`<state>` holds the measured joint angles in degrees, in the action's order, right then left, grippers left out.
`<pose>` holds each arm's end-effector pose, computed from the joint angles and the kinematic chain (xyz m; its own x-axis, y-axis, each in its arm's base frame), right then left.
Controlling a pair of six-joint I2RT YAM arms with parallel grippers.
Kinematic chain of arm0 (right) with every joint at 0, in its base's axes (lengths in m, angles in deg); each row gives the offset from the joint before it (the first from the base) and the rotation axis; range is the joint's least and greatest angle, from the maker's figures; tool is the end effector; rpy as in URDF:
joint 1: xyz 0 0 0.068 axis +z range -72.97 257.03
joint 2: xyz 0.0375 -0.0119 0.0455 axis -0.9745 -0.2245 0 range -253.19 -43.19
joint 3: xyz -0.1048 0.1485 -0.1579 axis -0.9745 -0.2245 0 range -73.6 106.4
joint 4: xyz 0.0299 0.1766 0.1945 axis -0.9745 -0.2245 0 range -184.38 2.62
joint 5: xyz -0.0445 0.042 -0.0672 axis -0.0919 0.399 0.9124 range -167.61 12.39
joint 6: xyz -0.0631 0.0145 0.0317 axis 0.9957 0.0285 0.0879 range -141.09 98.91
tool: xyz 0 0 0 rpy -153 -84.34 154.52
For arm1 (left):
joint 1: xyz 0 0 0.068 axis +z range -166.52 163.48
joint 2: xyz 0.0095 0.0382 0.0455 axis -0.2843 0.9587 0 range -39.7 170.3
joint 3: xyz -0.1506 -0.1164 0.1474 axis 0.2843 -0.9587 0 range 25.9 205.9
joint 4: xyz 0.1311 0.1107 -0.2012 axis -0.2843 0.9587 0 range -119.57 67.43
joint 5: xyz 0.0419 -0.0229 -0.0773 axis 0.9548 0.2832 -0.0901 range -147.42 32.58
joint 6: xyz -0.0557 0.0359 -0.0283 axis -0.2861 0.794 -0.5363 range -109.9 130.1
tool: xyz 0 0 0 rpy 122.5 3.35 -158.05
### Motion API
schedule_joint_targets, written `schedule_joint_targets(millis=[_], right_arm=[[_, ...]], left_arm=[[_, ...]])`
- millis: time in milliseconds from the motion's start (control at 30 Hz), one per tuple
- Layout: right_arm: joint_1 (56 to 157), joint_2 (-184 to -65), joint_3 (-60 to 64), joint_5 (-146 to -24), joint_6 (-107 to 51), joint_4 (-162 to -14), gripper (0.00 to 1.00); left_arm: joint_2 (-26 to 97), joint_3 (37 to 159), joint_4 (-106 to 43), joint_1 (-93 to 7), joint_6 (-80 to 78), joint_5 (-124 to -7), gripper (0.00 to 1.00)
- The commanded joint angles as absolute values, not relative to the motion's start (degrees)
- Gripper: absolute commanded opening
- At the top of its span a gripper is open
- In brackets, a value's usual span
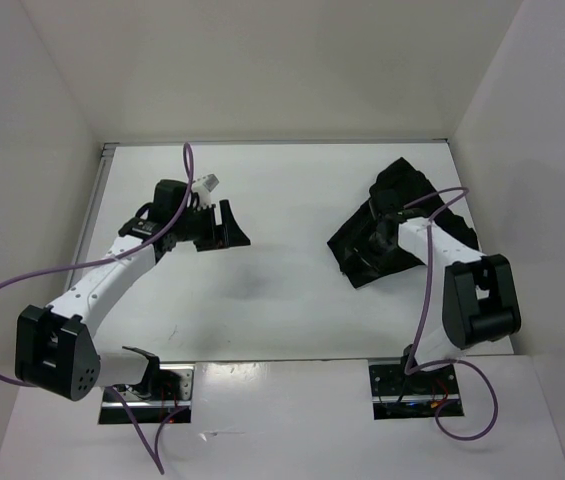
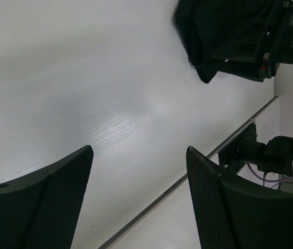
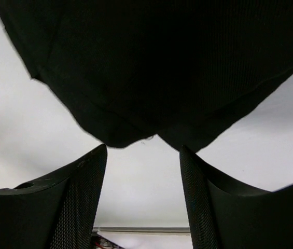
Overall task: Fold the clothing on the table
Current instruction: Grab the skirt from the pile, then move the skirt to the center of the board
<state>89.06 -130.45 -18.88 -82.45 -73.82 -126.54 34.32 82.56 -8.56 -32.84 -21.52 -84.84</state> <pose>0.2848 0.0658 0.1344 -0.7483 0.6513 -0.1264 0.5974 0.7443 0.2985 0.2906 -0.1135 0.2398 -0.8198 -0.2449 -0.5177 0.1952 0.7304 -0.6546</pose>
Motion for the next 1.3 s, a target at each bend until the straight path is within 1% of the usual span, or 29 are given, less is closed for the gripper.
schedule_joint_targets(millis=[0,33,133,200,233,267,300,367,500,533,600,633,667,700,733,800,867,900,933,967,1000,1033,1067,1100,1133,1167,1233,1267], right_arm=[[89.33,-133.79,-18.58,-82.35,-77.42,-123.77,0.63],[89.33,-134.50,-18.58,-82.35,-77.43,-123.25,0.63],[89.95,-135.82,-18.58,-79.81,-79.10,-120.52,0.59],[89.95,-137.14,-17.97,-78.58,-79.63,-119.72,0.50],[89.95,-138.01,-17.44,-77.88,-79.63,-119.72,0.44],[89.95,-138.02,-16.92,-76.39,-79.63,-119.72,0.34],[90.55,-138.02,-16.39,-75.42,-79.63,-119.12,0.14],[91.96,-134.70,-15.07,-71.66,-79.63,-119.11,0.00],[97.57,-128.73,-7.09,-64.61,-77.70,-124.80,0.00],[98.20,-127.92,-2.20,-63.99,-74.56,-126.13,0.00],[99.26,-127.22,3.89,-62.58,-71.12,-129.38,0.00],[99.87,-127.73,10.10,-62.58,-67.79,-132.61,0.00],[99.88,-128.43,13.20,-62.58,-65.85,-133.69,0.00],[99.88,-129.66,16.19,-64.75,-63.91,-134.66,0.00],[99.88,-133.15,22.31,-65.82,-60.76,-136.32,0.00],[100.40,-138.86,30.23,-69.93,-57.84,-136.34,0.00],[100.40,-142.31,35.79,-72.85,-55.03,-133.62,0.00],[100.40,-144.76,42.17,-75.56,-54.06,-132.57,0.00],[100.40,-145.40,45.11,-77.32,-52.14,-128.47,0.00],[100.40,-145.40,51.06,-78.82,-51.59,-126.51,0.00],[100.40,-146.01,54.42,-80.66,-50.72,-124.84,0.00],[100.40,-146.63,57.76,-84.42,-49.75,-122.39,0.00],[100.40,-146.63,64.50,-85.85,-48.00,-122.36,0.00],[100.40,-147.76,68.39,-86.82,-47.38,-122.36,0.00],[100.40,-150.82,72.78,-89.18,-46.41,-127.41,0.00],[100.40,-153.11,82.83,-90.51,-44.84,-131.29,0.00],[101.19,-158.91,94.21,-93.85,-43.16,-141.38,0.00],[102.50,-160.33,96.01,-93.08,-42.19,-145.52,0.00]], left_arm=[[32.19,82.06,-8.83,-32.52,-20.84,-86.95,0.80],[32.19,82.06,-8.83,-32.52,-20.84,-86.95,0.80],[31.67,82.06,-8.30,-32.52,-20.84,-86.95,0.80],[31.67,82.06,-8.30,-32.52,-20.84,-86.95,0.80],[31.67,82.06,-8.30,-32.52,-20.84,-86.95,0.80],[31.67,82.06,-8.30,-32.52,-20.84,-86.95,0.80],[31.67,82.06,-8.30,-32.52,-20.84,-86.95,0.80],[31.67,82.06,-8.30,-32.52,-20.84,-86.42,0.80],[31.67,82.06,-8.30,-31.99,-20.84,-86.42,0.80],[31.67,82.06,-8.30,-31.99,-20.84,-86.42,0.80],[31.67,82.06,-8.30,-31.99,-20.84,-86.42,0.80],[31.67,82.06,-8.30,-31.99,-20.84,-86.42,0.80],[31.14,82.06,-8.30,-31.99,-20.84,-86.42,0.80],[31.14,82.06,-8.30,-31.99,-20.84,-86.42,0.80],[31.14,82.06,-8.30,-31.47,-20.84,-85.90,0.80],[30.61,82.06,-8.30,-31.46,-21.36,-85.20,0.80],[30.61,82.06,-8.30,-31.46,-21.37,-85.19,0.80],[30.61,81.54,-8.30,-31.46,-21.37,-85.19,0.80],[30.09,81.53,-8.30,-31.46,-21.37,-85.19,0.80],[30.08,81.53,-8.30,-31.46,-21.37,-85.19,0.80],[30.08,81.53,-8.30,-31.46,-21.37,-85.19,0.80],[29.56,81.53,-8.30,-31.46,-21.37,-85.71,0.81],[29.56,81.53,-8.30,-31.46,-21.37,-85.72,0.81],[29.56,81.01,-8.30,-31.46,-21.37,-85.72,0.81],[29.03,81.00,-8.30,-31.46,-21.37,-85.72,0.81],[29.03,81.00,-8.30,-31.46,-21.37,-85.72,0.81],[29.03,80.48,-8.30,-30.93,-21.37,-85.72,0.81],[28.51,80.48,-8.82,-30.93,-21.37,-85.72,0.81]])
